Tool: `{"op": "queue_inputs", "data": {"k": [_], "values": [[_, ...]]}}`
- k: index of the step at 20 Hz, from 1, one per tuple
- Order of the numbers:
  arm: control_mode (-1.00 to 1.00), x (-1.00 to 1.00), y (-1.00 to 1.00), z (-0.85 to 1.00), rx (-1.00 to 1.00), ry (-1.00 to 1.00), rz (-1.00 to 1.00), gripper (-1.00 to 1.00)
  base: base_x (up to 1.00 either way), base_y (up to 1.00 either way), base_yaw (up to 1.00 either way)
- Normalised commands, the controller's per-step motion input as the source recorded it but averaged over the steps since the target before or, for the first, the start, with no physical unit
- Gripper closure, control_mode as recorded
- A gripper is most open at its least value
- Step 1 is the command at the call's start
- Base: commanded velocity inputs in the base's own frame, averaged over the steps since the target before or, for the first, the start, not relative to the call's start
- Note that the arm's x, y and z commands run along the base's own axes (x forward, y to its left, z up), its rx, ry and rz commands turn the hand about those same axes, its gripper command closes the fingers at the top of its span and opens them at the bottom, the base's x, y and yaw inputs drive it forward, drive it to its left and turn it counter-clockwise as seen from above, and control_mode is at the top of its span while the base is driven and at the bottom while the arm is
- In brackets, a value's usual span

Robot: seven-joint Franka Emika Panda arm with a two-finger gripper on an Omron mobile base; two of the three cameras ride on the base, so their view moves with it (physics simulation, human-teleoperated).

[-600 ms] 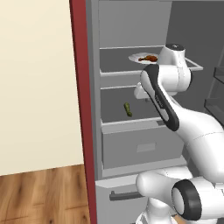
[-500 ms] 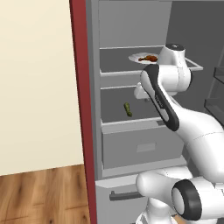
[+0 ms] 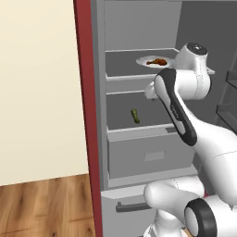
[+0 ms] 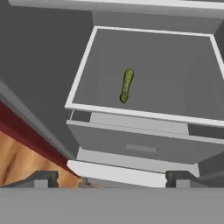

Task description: Transport the chicken drumstick from the fridge to the microwave and turn on the microwave.

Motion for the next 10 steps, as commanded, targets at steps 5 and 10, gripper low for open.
{"op": "queue_inputs", "data": {"k": [5,10], "values": [[-1.00,-0.01,-0.21,0.39,0.00,-0.23,0.07,-1.00,0.00,0.00,0.00],[-1.00,0.08,-0.16,0.27,-0.07,-0.06,0.02,-1.00,0.00,0.00,0.00]]}}
